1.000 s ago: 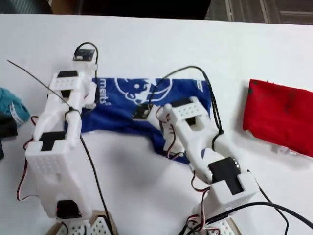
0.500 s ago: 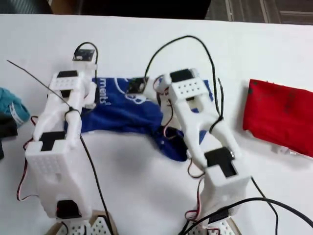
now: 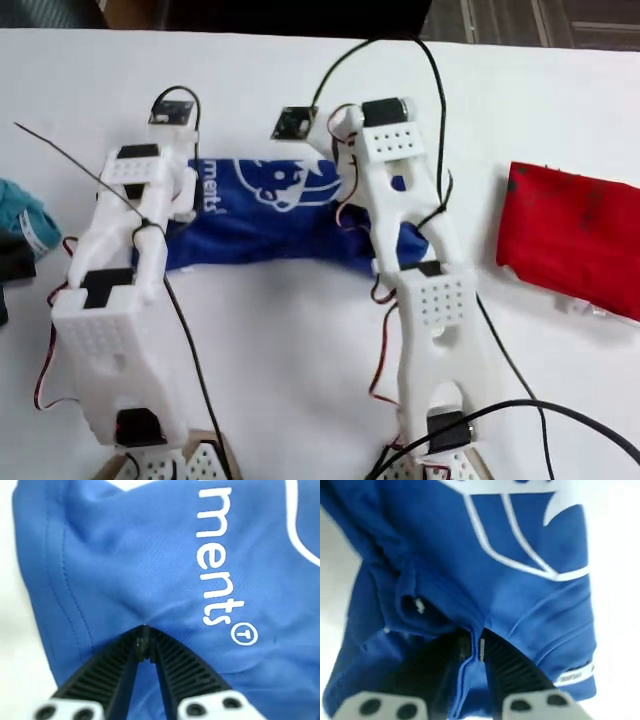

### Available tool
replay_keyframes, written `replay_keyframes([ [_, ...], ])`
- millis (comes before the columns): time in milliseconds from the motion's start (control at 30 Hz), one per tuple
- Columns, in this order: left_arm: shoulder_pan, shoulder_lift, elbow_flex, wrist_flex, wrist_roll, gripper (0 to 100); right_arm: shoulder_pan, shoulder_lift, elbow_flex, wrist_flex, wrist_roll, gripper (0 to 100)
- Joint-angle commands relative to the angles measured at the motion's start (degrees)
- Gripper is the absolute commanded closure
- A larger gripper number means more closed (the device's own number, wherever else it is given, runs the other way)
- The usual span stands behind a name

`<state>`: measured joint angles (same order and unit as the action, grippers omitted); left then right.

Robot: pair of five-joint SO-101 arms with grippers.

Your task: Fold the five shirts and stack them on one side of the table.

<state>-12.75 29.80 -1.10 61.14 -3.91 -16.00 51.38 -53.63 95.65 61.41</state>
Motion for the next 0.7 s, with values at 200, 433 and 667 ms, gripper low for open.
replay_keyframes([
  [200,-2.37,-0.62,0.04,-1.05,0.18,97,0.48,9.36,-15.03,0.04,0.00,97.8],
  [433,-2.37,-0.62,0.04,-1.05,0.18,97,2.24,11.38,-18.73,-0.04,-5.19,85.1],
  [667,-2.37,-0.62,0.04,-1.05,0.18,97,5.76,11.21,-25.93,0.48,-7.91,76.1],
])
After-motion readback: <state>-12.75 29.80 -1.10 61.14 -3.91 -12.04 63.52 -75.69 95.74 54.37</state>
